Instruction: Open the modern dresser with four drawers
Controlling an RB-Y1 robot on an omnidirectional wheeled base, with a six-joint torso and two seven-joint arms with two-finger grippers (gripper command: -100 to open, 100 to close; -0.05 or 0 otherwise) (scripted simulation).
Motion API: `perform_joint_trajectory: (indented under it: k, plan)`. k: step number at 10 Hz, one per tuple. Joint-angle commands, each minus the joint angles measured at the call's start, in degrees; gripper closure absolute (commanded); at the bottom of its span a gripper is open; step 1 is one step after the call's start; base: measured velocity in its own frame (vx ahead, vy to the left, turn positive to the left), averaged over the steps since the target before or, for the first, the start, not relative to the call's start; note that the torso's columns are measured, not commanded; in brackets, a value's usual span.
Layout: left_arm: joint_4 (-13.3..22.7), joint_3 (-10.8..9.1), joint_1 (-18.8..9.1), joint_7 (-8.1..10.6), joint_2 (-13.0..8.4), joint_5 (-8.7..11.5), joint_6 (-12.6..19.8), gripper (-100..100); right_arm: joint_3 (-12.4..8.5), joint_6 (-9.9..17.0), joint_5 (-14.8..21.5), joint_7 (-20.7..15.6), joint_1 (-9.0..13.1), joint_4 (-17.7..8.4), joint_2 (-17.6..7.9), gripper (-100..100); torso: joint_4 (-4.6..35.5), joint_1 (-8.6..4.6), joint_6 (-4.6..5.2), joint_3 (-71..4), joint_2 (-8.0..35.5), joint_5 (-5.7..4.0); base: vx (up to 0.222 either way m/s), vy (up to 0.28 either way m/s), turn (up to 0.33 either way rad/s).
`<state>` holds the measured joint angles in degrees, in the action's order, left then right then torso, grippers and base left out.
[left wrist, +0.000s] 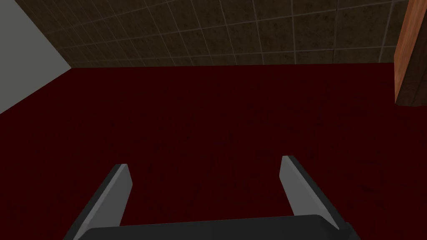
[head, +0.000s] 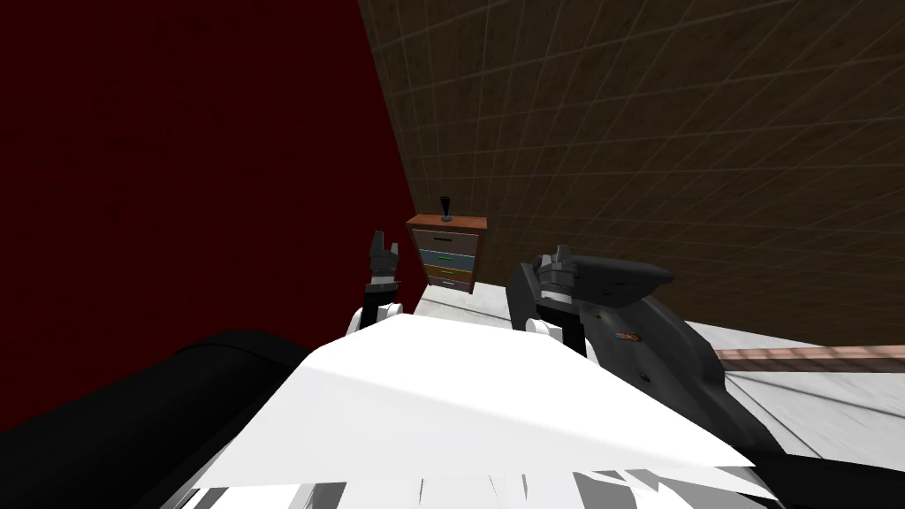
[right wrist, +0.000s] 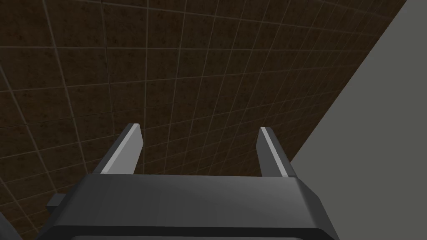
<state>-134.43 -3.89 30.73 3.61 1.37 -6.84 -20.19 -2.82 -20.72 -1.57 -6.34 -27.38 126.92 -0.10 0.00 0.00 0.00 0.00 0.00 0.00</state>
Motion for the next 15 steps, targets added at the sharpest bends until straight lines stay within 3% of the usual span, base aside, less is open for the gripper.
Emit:
perform_joint_trajectory:
  k: [1, 9, 10, 12, 15]
  plan:
    - [0.0, 0.00, 0.0, 0.00, 0.0, 0.0, 0.0, 0, 0.0, 0.0, 0.0, 0.0, 0.0, 0.0, 0.0, 0, 2.3, 0.00, 0.00, -4.7, 2.3, 0.00, 0.000, 0.000, 0.000]
    - [0.0, 0.00, 0.0, 0.00, 0.0, 0.0, 0.0, 0, 0.0, 0.0, 0.0, 0.0, 0.0, 0.0, 0.0, 0, 35.4, 0.00, 0.00, -70.7, 35.4, 0.00, 0.000, 0.000, 0.000]
    - [0.0, 0.08, -0.1, 0.02, -2.5, 0.0, 0.4, -100, 0.0, 0.0, 0.0, 0.0, 0.0, 0.0, 0.0, 0, 39.6, 0.00, 0.00, -79.2, 39.6, 0.00, 0.023, 0.000, -0.022]
    - [0.2, 0.27, -0.2, 0.06, -5.5, -0.1, 1.4, -100, 0.0, 0.0, 0.0, 0.0, 0.0, 0.0, 0.0, 0, 42.0, -0.01, 0.00, -84.3, 42.0, 0.00, 0.044, -0.010, -0.036]
    - [0.5, 0.82, -0.6, 0.18, -9.0, -0.4, 4.1, -100, 0.0, 0.0, 0.0, 0.0, 0.0, 0.0, 0.0, 0, 42.3, 0.01, 0.00, -84.6, 42.2, 0.00, 0.082, -0.005, -0.060]
